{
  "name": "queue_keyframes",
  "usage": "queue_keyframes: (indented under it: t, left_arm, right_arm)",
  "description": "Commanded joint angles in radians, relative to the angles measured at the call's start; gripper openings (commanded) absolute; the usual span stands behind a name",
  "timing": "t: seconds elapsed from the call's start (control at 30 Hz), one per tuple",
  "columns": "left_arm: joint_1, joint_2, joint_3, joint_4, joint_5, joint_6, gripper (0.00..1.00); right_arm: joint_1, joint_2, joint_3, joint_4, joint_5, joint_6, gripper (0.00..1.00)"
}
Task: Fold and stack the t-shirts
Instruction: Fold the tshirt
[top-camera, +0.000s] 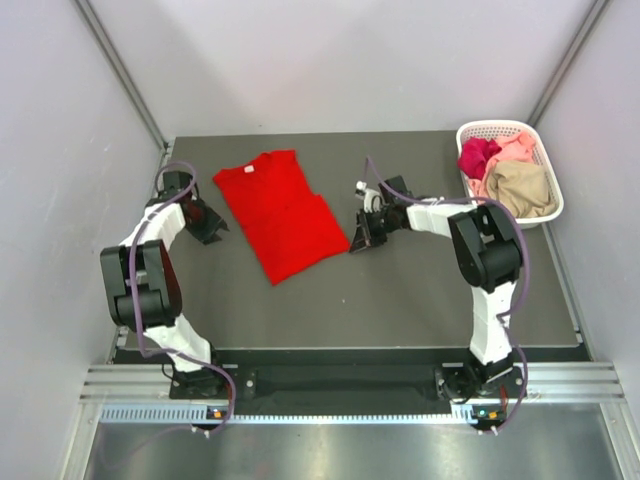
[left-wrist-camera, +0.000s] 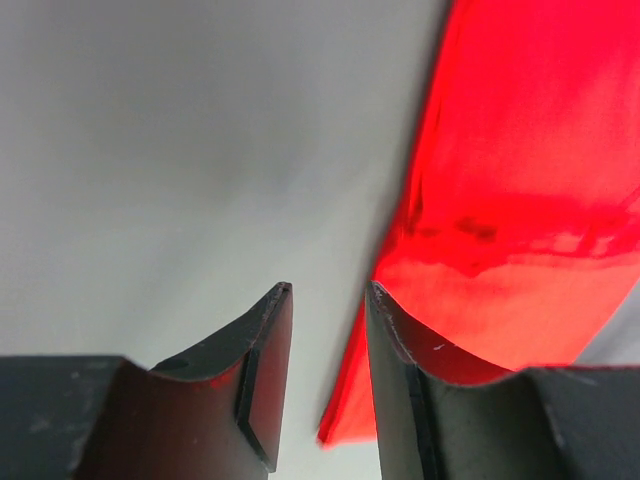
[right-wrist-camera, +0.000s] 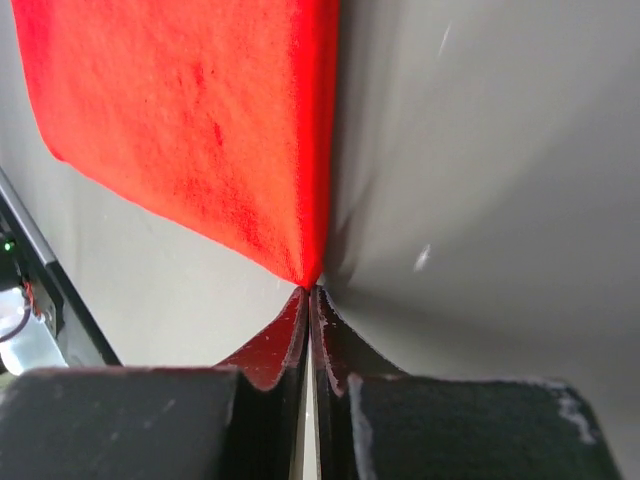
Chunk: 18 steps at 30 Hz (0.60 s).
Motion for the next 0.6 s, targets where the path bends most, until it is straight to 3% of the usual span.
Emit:
queue_keyframes:
  t: [0.0, 0.23, 0.4, 0.57]
  left_arm:
    - [0.027, 0.073, 0.105, 0.018, -0.007, 0.017, 0.4]
    - [0.052, 0.254, 0.266, 0.098, 0.108, 0.04, 0.41]
    - [0.047, 0.406, 0.404, 0.087, 0.212, 0.078, 0.41]
    - [0.031, 0.416, 0.438, 0.077, 0.216, 0.106, 0.41]
  right_arm:
    - [0.03, -0.081, -0.121, 0.076, 0.058, 0.033, 0.0]
    - [0.061, -0.205, -0.285, 0.127, 0.156, 0.111, 0.0]
    - [0.066, -0.3, -0.448, 0.244, 0.19, 0.291, 0.0]
    - [0.148, -0.393, -0.586, 0.313, 0.309, 0.427, 0.0]
